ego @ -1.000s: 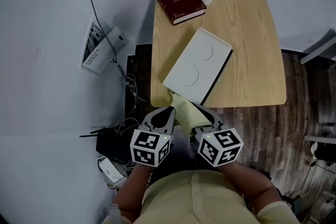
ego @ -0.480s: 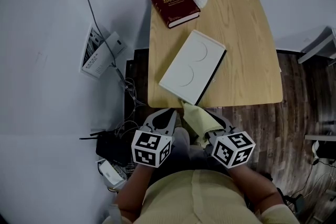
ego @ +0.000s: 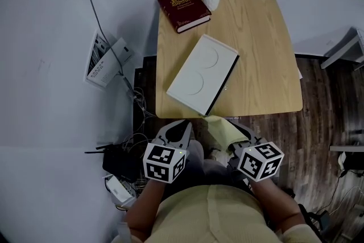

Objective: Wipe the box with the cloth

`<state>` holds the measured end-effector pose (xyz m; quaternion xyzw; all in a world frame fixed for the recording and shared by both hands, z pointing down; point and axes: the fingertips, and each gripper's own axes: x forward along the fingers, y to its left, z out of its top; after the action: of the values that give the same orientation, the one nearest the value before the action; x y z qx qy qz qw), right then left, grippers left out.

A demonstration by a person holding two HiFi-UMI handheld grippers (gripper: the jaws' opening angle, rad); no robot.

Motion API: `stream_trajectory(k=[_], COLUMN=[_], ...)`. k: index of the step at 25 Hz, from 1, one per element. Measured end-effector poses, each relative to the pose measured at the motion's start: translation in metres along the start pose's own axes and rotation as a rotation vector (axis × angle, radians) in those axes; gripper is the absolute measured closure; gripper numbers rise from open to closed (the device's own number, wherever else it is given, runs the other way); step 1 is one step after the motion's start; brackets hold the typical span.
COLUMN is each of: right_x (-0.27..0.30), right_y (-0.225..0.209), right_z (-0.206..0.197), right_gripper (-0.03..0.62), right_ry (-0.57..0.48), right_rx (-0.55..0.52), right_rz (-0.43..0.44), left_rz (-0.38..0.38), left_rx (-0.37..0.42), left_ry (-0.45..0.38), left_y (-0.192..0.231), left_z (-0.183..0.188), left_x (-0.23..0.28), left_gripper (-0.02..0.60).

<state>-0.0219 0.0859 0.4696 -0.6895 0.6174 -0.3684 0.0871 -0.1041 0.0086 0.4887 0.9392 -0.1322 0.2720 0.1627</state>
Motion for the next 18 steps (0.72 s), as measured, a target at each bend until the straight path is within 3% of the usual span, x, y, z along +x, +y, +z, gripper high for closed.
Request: stream_trajectory(k=[4,11,18], right_x=[-0.014,-0.028,-0.023], right_y=[0.001,-0.013,-0.031], right_z=[0.013,0.044,0.081], right_gripper=[0.563,0.563,0.563], right_ry=[-0.029,-0.097,-0.17], right_rx=[0.074,0.026,0.02], right_rz=[0.035,0.012,-0.05], left_rz=[0.013,0.027,0.048], left_rx=[-0.002,0.032,0.04], left_ry=[-0.013,-0.052,-0.035], left_y=[0.0,0.002,0.02], left_z=[0.007,0.032,0.048], left_x=[0.002,-0.006,-0.002], left_gripper=[0.555,0.555,0.555])
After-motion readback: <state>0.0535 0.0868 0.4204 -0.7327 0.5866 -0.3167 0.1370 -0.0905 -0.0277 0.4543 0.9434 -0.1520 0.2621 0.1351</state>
